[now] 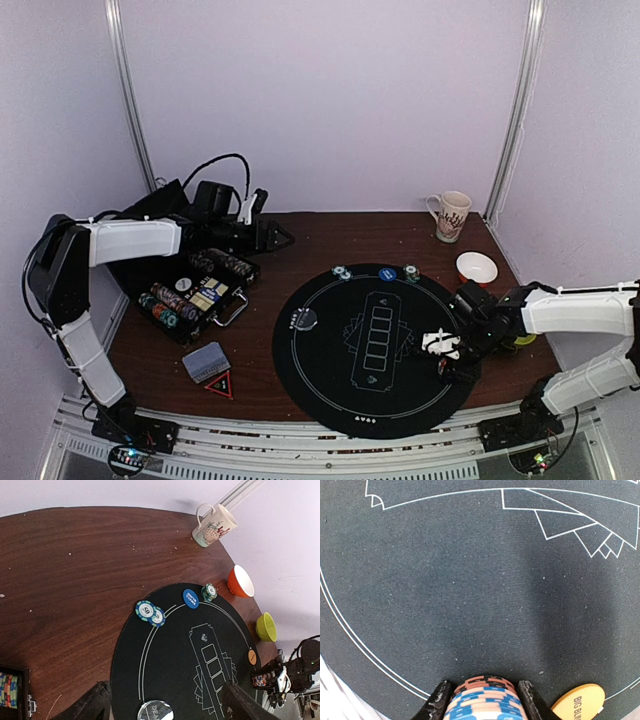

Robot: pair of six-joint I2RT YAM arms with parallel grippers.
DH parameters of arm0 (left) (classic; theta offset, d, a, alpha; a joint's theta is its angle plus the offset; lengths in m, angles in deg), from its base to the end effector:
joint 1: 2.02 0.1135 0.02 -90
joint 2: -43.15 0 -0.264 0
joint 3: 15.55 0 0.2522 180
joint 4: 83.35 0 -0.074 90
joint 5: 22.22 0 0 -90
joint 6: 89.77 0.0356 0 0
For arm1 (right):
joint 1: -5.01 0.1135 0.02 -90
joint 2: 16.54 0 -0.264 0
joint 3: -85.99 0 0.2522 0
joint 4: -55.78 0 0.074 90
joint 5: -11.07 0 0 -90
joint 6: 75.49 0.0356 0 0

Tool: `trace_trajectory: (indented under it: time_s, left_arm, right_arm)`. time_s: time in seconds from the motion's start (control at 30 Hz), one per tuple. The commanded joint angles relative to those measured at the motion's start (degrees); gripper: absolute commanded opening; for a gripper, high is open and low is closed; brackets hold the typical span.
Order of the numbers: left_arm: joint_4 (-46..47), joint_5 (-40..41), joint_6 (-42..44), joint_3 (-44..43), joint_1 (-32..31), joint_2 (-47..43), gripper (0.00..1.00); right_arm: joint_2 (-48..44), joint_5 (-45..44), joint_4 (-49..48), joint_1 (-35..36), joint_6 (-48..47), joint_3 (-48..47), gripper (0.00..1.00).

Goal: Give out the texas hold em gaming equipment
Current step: Place the poker chips pile in the big blind area.

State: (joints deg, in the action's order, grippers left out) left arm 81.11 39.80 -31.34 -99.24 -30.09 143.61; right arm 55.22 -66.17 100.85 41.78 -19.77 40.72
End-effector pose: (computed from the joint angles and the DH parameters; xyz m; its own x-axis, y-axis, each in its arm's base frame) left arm 0.3438 -0.2023 0.2440 -0.8026 -0.0960 -0.5888 0.4052 0.6366 -0.6561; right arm 0.1535 0.1245 0.1486 -0.2676 -0.8857 -0.3794 -0.9567 0.2912 -0.0050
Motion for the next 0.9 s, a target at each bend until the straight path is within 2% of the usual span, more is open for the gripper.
trace_trajectory:
  time_s: [0.0,0.17,0.27,0.43,0.53,0.67,0.77,0.8,0.83,0.87]
  left_arm:
    - [-0.8,1.1,1.9,-2.1,1.3,-1.1,0.79]
    - [-1.8,1.8,2.5,-2.4,2.1,-1.6,0.79]
    - [-2.2,2.1,2.8,-2.6,2.4,-1.9,0.79]
    - [-2.6,2.6,3.1,-2.6,2.9,-2.3,0.79]
    - [-2.9,2.8,3.4,-2.6,3.0,-2.4,0.79]
    - [-3.1,2.9,3.5,-2.5,3.1,-2.4,0.79]
    - [-3.1,2.9,3.5,-2.3,3.1,-2.5,0.79]
    - [-3.1,2.9,3.5,-2.3,3.1,-2.5,0.79]
    - [-3.1,2.9,3.5,-2.3,3.1,-2.4,0.79]
    - [-3.1,2.9,3.5,-2.4,3.2,-2.4,0.79]
  right_arm:
    - [3.7,-1.3,0.1,0.0,-2.4,2.1,0.07]
    - [5.0,-3.7,0.8,0.0,-3.1,2.0,0.37]
    - [5.4,-5.1,0.9,0.1,-3.3,2.0,0.47]
    - [4.4,-6.2,0.9,0.1,-3.6,2.7,0.55]
    - [3.2,-6.7,0.7,0.1,-3.7,3.4,0.57]
    - [2.4,-6.8,0.9,0.1,-4.1,3.8,0.66]
    - [1.9,-7.0,0.5,0.1,-4.3,3.9,0.78]
    - [1.8,-6.9,0.3,0.1,-4.3,3.9,0.86]
    - [1.8,-6.8,0.2,0.1,-4.3,3.9,0.97]
    - [1.7,-6.6,0.0,0.1,-4.2,3.8,1.00]
